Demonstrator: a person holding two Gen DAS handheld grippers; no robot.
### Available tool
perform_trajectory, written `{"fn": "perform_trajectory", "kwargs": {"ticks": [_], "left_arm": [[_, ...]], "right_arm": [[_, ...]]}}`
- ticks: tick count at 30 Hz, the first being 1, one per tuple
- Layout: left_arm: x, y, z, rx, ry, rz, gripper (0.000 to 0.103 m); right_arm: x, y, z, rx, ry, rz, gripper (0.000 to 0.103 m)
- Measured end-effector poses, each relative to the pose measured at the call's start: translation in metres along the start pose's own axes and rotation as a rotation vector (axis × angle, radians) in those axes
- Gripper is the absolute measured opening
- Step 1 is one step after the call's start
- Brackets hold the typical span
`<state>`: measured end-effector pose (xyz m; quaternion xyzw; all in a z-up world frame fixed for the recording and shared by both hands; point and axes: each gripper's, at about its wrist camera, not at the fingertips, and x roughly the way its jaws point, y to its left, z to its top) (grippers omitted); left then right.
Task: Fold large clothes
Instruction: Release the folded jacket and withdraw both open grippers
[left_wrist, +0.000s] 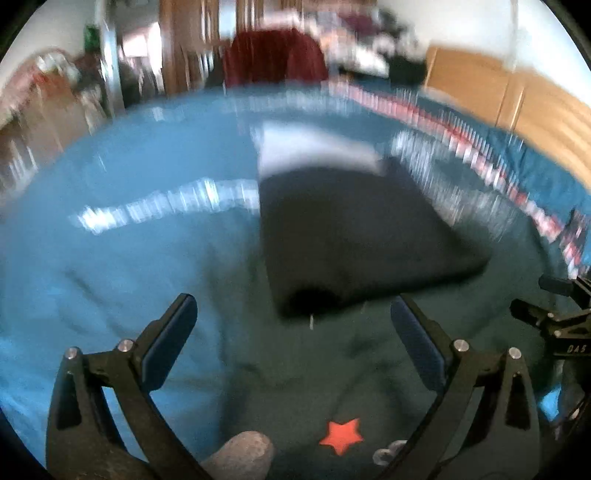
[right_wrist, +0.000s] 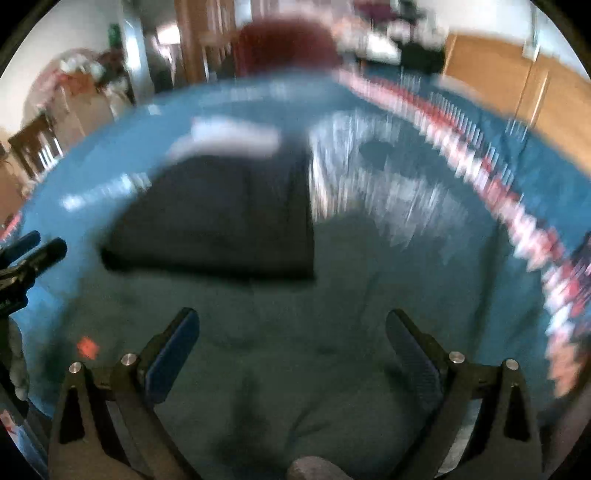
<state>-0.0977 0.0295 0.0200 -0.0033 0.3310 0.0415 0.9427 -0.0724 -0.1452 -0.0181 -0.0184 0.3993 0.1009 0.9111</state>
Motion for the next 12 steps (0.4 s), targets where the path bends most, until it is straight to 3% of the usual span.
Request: {"fn": "perform_trajectory", "kwargs": {"ticks": [3, 5, 8, 12], "left_arm": [[-0.056, -0.001, 0.027, -0.017, -0.119, 0.003, 0.103], [-0.091, -0.005, 0.041, -0.003, -0.202, 0.003, 0.103], [-0.131, -0.010, 0.050, 0.009, -0.292, -0.011, 0.103], [-0.155, -0.008, 0.052, 0.004, -0.342, -0.010, 0.103]], "right_arm": [[-0.077, 0.018, 0.031, -0.041, -0.183, -0.070, 0.103], [-0.107, 0.026, 0.045, -0.027, -0.248, -0.080, 0.103], [-0.124, 0.037, 0.061, 0.001, -0.229, 0.037, 0.103], [-0.141, 0.055, 0.064, -0.013, -0.284, 0.041, 0.103]]}}
